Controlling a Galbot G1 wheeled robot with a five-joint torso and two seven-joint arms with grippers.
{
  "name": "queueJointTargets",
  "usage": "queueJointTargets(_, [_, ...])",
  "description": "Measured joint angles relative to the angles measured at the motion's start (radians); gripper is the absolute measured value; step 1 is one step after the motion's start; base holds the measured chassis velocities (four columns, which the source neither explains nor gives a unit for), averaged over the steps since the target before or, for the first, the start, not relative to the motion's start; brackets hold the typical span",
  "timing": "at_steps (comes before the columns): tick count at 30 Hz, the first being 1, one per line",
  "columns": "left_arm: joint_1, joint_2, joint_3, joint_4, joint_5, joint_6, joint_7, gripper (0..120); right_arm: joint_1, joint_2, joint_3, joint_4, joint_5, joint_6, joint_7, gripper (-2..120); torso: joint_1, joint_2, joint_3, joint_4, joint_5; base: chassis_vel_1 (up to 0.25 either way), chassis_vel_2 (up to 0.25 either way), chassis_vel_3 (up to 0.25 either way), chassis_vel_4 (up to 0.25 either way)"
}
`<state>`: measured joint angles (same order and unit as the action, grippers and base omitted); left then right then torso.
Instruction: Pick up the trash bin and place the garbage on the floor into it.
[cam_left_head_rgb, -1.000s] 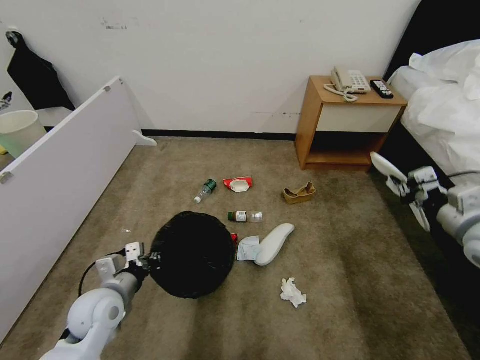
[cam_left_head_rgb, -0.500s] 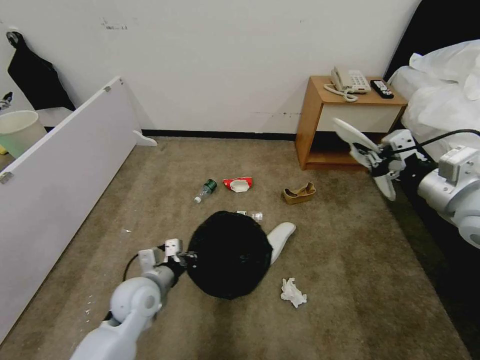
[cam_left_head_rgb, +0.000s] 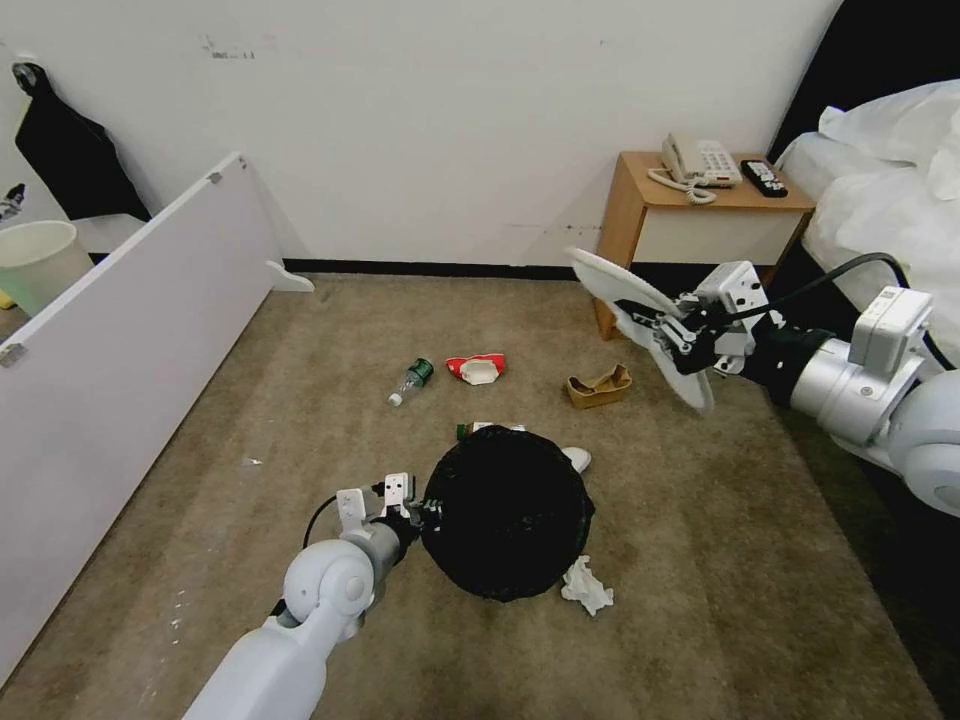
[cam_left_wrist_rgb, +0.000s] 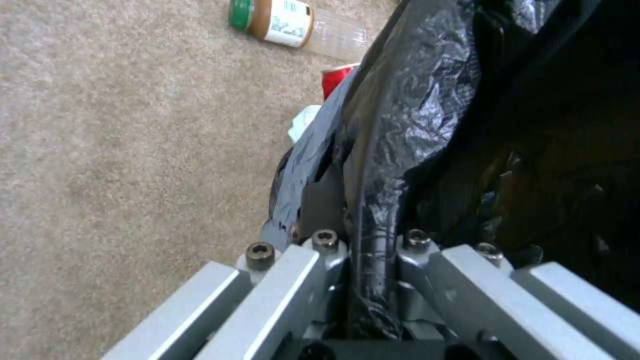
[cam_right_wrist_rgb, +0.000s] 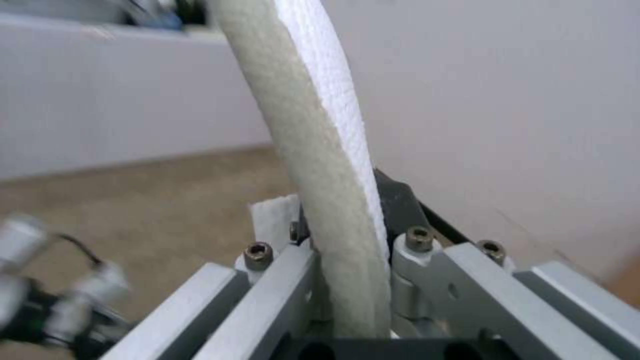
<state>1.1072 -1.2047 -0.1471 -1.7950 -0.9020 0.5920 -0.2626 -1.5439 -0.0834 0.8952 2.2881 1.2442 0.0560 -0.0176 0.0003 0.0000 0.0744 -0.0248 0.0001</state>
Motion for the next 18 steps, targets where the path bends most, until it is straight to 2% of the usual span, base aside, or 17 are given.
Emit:
queueJointTargets(2, [-0.013,-0.012,0.016,0.008,-0.005,0.001,-0.004,1,-0.003,0.024,-0.009,-0.007,0.0,0.045,-0.066,3,0.0,0.0,0.0,0.0,0.0001,0.0,0.0,0.0,0.0])
queueJointTargets(5, [-0.017,-0.017,0.022,0.01,-0.009,0.003,-0.007,1,-0.004,0.031,-0.012,-0.008,-0.001,0.053,-0.079,3,0.0,0.0,0.0,-0.0001,0.0,0.0,0.0,0.0,0.0])
queueJointTargets(8, [-0.032,-0.045,0.055,0.01,-0.048,0.02,-0.033,1,-0.013,0.076,-0.037,-0.023,-0.032,0.1,-0.153,3,0.0,0.0,0.0,-0.0006,0.0,0.0,0.0,0.0,0.0])
queueJointTargets(18, [-0.045,-0.079,0.098,-0.002,-0.115,0.045,-0.076,1,0.01,0.159,-0.122,-0.054,-0.115,0.146,-0.242,3,0.0,0.0,0.0,-0.0002,0.0,0.0,0.0,0.0,0.0])
